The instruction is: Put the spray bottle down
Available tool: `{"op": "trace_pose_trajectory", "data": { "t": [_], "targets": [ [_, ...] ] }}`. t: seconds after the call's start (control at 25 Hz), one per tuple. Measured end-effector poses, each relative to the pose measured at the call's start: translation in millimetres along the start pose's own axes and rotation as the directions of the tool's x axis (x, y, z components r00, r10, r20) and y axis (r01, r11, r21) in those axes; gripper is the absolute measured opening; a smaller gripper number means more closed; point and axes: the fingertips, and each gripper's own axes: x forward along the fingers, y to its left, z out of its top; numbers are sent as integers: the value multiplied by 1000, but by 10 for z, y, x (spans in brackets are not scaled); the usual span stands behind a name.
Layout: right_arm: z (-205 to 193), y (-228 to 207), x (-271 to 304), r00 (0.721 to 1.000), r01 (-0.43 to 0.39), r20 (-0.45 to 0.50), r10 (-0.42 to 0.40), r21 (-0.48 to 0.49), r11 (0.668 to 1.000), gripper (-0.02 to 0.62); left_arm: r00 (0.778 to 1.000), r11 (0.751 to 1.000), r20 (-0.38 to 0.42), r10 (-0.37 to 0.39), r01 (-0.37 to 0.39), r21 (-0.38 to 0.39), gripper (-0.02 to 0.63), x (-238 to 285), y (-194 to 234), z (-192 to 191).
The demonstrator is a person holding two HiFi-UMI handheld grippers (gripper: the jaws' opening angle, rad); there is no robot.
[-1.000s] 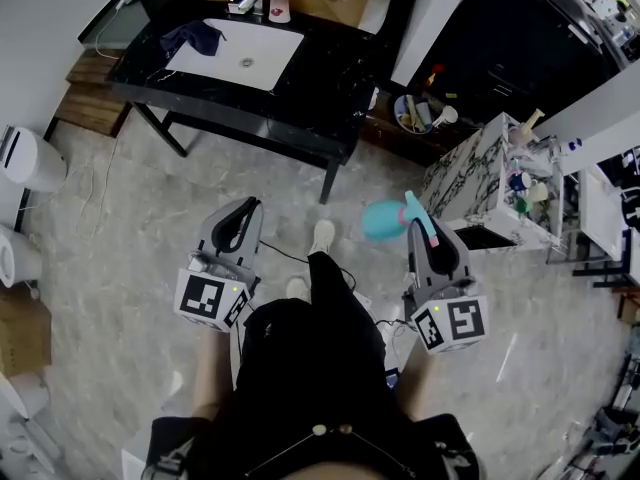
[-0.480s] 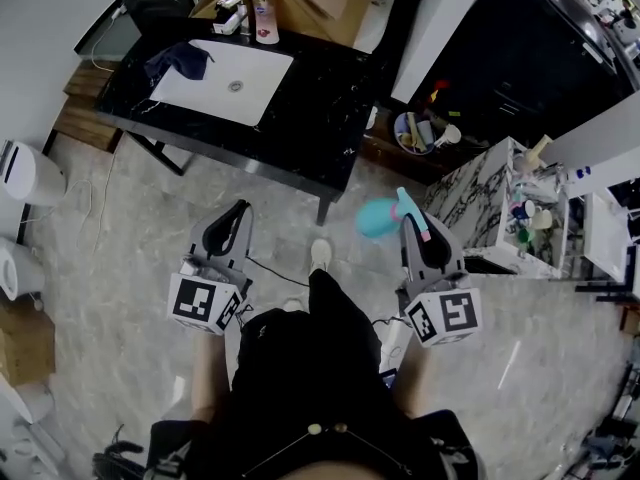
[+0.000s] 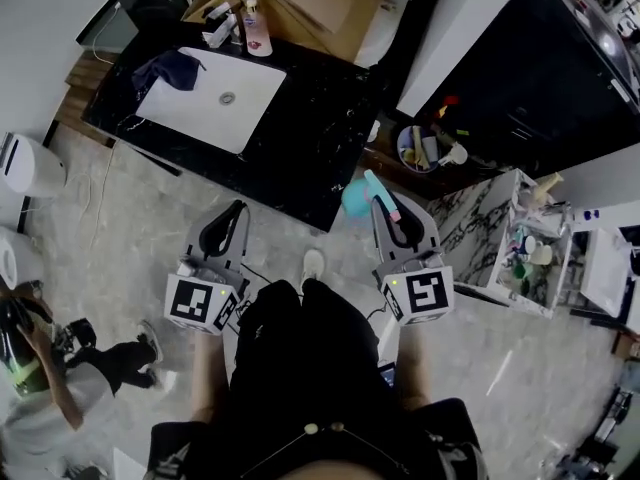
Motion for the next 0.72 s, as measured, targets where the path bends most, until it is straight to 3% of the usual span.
{"op": "trace_pose_trajectory", "data": {
  "t": [0.32,0.72],
  "targets": [
    [-222,-106,604,997,-69,-41,65,-115,991,67,1000,1000,-29,-5,5,-2,25,234,-46,-133],
    [-260,-667,1278,999,-47,-26,45,-53,998,67,997,999,-74,27,-30,-41,25,481,266,-233]
  ]
}}
